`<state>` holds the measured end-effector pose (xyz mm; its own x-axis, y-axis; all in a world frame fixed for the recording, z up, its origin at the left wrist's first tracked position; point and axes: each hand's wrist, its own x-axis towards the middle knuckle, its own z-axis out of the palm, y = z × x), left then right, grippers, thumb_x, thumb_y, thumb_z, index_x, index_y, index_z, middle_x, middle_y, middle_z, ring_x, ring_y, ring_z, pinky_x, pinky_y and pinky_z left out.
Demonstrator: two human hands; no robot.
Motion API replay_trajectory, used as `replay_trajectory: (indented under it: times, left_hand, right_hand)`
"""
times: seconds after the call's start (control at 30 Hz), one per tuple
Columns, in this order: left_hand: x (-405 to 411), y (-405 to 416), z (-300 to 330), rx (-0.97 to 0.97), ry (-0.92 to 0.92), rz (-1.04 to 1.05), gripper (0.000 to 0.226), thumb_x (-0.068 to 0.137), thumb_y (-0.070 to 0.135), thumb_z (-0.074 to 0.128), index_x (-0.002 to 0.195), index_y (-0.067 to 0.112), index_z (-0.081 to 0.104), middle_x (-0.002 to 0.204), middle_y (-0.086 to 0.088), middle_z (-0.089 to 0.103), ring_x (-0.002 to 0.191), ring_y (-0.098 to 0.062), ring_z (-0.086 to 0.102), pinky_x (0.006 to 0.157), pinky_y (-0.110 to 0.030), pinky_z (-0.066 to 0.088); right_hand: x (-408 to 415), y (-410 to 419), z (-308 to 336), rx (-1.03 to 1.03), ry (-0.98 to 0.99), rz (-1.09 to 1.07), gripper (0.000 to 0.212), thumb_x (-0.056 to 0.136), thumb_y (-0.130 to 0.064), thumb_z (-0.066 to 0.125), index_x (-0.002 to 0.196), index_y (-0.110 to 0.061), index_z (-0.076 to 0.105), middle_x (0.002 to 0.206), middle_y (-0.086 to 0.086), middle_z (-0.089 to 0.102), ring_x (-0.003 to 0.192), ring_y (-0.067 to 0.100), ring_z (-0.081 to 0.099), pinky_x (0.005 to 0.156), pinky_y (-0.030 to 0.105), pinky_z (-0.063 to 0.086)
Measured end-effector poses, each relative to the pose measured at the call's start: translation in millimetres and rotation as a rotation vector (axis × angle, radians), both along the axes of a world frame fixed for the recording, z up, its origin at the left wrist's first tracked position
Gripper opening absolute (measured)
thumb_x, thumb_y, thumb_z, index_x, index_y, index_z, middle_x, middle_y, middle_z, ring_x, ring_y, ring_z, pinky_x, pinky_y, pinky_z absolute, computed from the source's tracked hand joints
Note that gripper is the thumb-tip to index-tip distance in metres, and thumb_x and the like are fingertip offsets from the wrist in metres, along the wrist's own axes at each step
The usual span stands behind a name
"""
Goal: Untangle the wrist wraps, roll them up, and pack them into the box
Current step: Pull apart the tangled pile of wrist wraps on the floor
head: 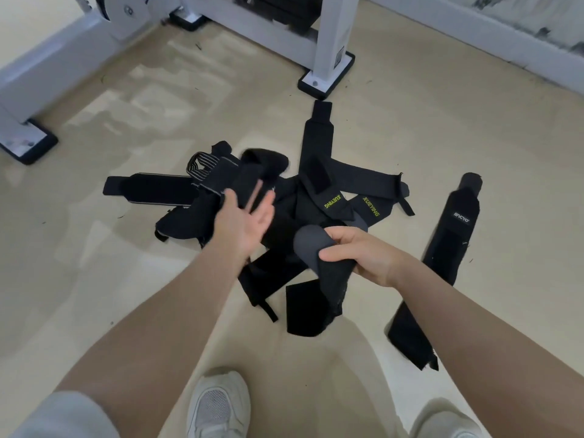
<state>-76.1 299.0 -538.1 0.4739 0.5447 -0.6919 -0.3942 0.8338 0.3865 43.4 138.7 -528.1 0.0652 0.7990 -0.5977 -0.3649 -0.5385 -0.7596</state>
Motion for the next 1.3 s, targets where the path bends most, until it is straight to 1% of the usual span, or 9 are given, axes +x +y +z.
replay_trajectory:
  times: [0.13, 0.3, 0.5, 0.57, 0.7, 0.8, 0.93, 1.2, 1.3]
  left_hand:
    - [-7, 12, 0, 0.102, -0.008, -0.181, 0.061, 0.098, 0.058, 0.020, 0.149, 0.027, 0.022, 0.151, -0.008, 0.034, 0.140, -0.027, 0.032, 0.114, -0.044, 0.022]
    - [4, -60, -3, 0.263, 0.148, -0.958, 0.068, 0.096, 0.060, 0.015, 0.138, 0.016, 0.045, 0.136, -0.003, 0.054, 0.129, -0.020, 0.047, 0.110, -0.035, 0.032]
    - [13, -71, 11, 0.232, 0.152, -1.152, 0.035, 0.098, 0.049, 0.031, 0.108, 0.030, 0.059, 0.107, 0.014, 0.065, 0.104, -0.007, 0.061, 0.086, -0.024, 0.045]
    - [16, -66, 8, 0.345, 0.272, -1.163, 0.022, 0.098, 0.037, 0.045, 0.103, 0.028, 0.065, 0.101, 0.012, 0.070, 0.094, -0.004, 0.066, 0.080, -0.023, 0.049]
    - [14, -57, -6, 0.577, 0.553, -1.430, 0.036, 0.093, 0.030, 0.056, 0.129, 0.023, 0.054, 0.122, 0.007, 0.059, 0.114, -0.013, 0.053, 0.099, -0.028, 0.039]
    - [11, -55, -18, 0.711, 0.638, -1.593, 0.025, 0.094, 0.025, 0.055, 0.119, 0.022, 0.058, 0.114, 0.005, 0.062, 0.106, -0.014, 0.056, 0.093, -0.027, 0.043]
    - [11, -40, -35, 0.916, 0.786, -1.652, 0.019, 0.090, 0.008, 0.051, 0.101, 0.022, 0.058, 0.105, -0.002, 0.065, 0.098, -0.019, 0.062, 0.089, -0.034, 0.051]
    - [49, -18, -57, 1.080, 0.854, -1.395, 0.032, 0.095, 0.007, 0.034, 0.101, 0.015, 0.065, 0.098, -0.002, 0.064, 0.093, -0.018, 0.058, 0.075, -0.024, 0.045]
    - [69, -15, -66, 1.283, 0.881, -1.446, 0.028, 0.098, 0.026, 0.041, 0.116, 0.017, 0.060, 0.092, -0.006, 0.065, 0.090, -0.024, 0.061, 0.079, -0.034, 0.049]
  right_hand:
    - [11, -13, -3, -0.005, 0.070, -0.328, 0.013, 0.093, -0.017, 0.055, 0.104, -0.015, 0.060, 0.097, 0.001, 0.068, 0.087, 0.012, 0.066, 0.072, 0.023, 0.052]
    - [18, -10, -1, -0.009, 0.203, -0.518, 0.035, 0.098, -0.025, 0.044, 0.126, -0.007, 0.053, 0.117, 0.010, 0.065, 0.101, 0.020, 0.065, 0.076, 0.028, 0.057]
    - [33, -15, -4, -0.024, 0.105, -0.787, 0.018, 0.099, -0.019, 0.046, 0.111, -0.016, 0.059, 0.111, 0.007, 0.068, 0.101, 0.021, 0.065, 0.088, 0.037, 0.054]
    - [36, -24, -10, -0.031, -0.028, -0.728, 0.016, 0.099, -0.015, 0.047, 0.108, -0.021, 0.059, 0.113, 0.004, 0.067, 0.104, 0.022, 0.063, 0.090, 0.039, 0.052]
    - [36, -36, -27, -0.196, -0.329, -0.464, 0.013, 0.094, -0.012, 0.054, 0.099, -0.023, 0.057, 0.104, 0.000, 0.065, 0.101, 0.024, 0.061, 0.092, 0.040, 0.050]
    - [38, -38, -47, -0.416, -0.401, -0.317, 0.031, 0.094, -0.018, 0.052, 0.124, -0.016, 0.046, 0.121, 0.012, 0.056, 0.113, 0.032, 0.055, 0.100, 0.045, 0.046]
    - [35, -38, -70, -0.540, -0.430, -0.221, 0.055, 0.096, -0.023, 0.048, 0.145, -0.011, 0.025, 0.145, 0.014, 0.037, 0.127, 0.031, 0.041, 0.098, 0.034, 0.037]
    - [48, -9, -102, -0.521, -0.414, -0.366, 0.046, 0.098, -0.016, 0.043, 0.142, -0.009, 0.033, 0.141, 0.014, 0.041, 0.125, 0.031, 0.042, 0.096, 0.033, 0.037]
    - [52, 2, -112, -0.590, -0.804, -0.282, 0.037, 0.096, -0.018, 0.044, 0.132, -0.009, 0.044, 0.132, 0.014, 0.042, 0.119, 0.033, 0.045, 0.092, 0.036, 0.040]
